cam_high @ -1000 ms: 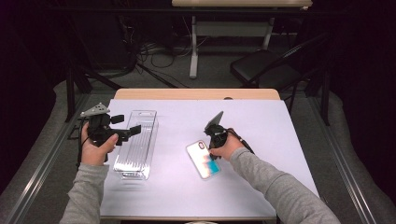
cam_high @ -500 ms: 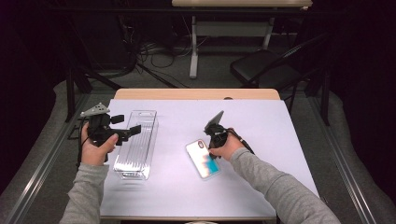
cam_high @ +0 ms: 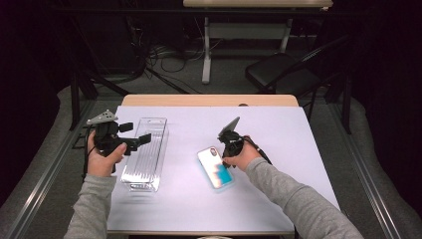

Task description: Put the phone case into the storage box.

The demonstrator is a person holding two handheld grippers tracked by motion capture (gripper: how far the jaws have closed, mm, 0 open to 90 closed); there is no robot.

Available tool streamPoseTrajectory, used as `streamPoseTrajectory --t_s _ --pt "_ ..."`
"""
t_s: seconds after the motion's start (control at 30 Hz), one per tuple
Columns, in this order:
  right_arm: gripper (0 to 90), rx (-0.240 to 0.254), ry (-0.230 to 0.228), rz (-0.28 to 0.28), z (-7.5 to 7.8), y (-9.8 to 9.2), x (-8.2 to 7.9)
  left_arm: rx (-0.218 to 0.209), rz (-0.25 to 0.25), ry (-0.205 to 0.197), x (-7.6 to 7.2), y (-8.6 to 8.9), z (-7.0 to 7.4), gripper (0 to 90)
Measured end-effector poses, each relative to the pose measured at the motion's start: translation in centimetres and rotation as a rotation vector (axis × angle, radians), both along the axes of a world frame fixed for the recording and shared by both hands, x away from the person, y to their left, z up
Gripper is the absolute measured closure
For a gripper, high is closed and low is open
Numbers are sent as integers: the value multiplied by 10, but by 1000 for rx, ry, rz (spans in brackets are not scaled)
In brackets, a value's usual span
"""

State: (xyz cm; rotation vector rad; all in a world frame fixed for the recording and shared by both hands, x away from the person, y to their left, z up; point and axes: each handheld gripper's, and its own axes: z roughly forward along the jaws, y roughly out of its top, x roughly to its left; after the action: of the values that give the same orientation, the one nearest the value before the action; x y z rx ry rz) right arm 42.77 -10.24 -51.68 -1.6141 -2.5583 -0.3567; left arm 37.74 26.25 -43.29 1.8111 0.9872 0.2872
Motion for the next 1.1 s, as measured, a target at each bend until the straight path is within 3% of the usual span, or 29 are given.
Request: streamPoseTrajectory --t_s 0.23,0.37,0.47,0.53,0.57,0.77,1.0,1.1 --pt "875 48 -41 -10 1 1 -2 -1 -4 1 0 -1 0 32" --pt "875 48 -49 0 4 0 -1 -2 -6 2 0 -1 0 32" --pt "875 80 -74 -21 6 0 -2 -2 -8 1 0 -2 0 33" --pt "875 41 -42 2 11 -2 0 1 -9 2 0 -3 0 34" --pt "875 74 -71 -11 9 -2 -1 -1 -10 1 0 -4 0 34" --pt "875 87 -80 -24 12 -3 -1 -1 -21 4 -2 -9 0 36" --pt "875 123 -132 -32 16 -3 -3 -4 -42 8 -3 -16 1 42" --pt "875 129 -131 -35 19 -3 -3 -12 -51 13 -3 -20 0 42"
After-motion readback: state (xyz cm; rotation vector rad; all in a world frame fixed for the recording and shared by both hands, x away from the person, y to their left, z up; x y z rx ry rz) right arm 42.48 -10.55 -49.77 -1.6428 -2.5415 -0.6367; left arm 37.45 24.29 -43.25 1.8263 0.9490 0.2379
